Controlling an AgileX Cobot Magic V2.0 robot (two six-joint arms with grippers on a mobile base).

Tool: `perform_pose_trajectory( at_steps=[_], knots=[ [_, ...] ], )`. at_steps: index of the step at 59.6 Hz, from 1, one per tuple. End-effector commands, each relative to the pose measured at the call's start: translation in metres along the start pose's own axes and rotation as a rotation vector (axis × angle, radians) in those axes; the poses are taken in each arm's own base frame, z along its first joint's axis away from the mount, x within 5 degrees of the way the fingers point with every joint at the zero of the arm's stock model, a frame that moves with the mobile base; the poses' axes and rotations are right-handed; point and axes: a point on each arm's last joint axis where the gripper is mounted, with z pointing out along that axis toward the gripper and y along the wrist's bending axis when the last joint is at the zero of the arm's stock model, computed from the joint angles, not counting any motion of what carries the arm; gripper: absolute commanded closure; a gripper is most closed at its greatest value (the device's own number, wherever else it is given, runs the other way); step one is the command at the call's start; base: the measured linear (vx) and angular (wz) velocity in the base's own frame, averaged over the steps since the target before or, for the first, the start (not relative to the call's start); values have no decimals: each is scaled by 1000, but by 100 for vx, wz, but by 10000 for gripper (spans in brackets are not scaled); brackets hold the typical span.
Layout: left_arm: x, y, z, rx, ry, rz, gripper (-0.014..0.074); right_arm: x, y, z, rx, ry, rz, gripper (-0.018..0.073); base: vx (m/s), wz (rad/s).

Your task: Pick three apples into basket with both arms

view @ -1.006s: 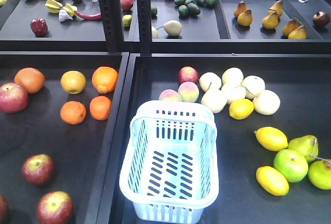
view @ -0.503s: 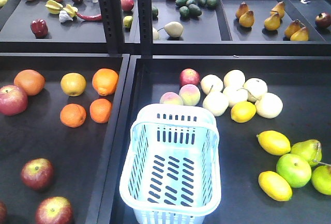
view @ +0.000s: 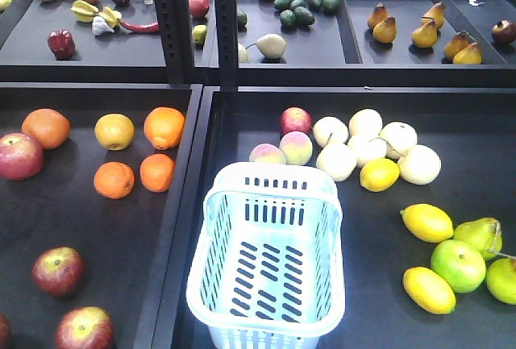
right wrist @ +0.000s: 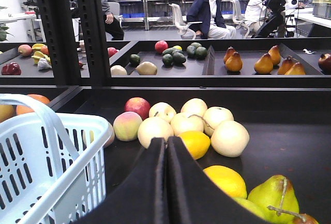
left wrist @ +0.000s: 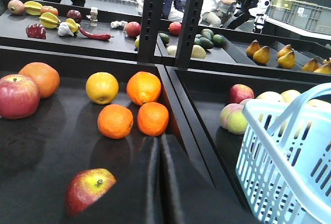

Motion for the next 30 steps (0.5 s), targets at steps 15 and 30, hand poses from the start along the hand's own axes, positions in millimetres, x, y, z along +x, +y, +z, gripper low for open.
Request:
perform_pose_trajectory(
  at_steps=[15, 30],
  knots=[
    [-16, -2, -3, 9, -113, -15, 602, -2, -1, 0, 9, -70, -5, 567, 0, 0],
    [-16, -2, -3, 9, -113, -15, 602, -2, -1, 0, 9, -70, -5, 567, 0, 0]
  ],
)
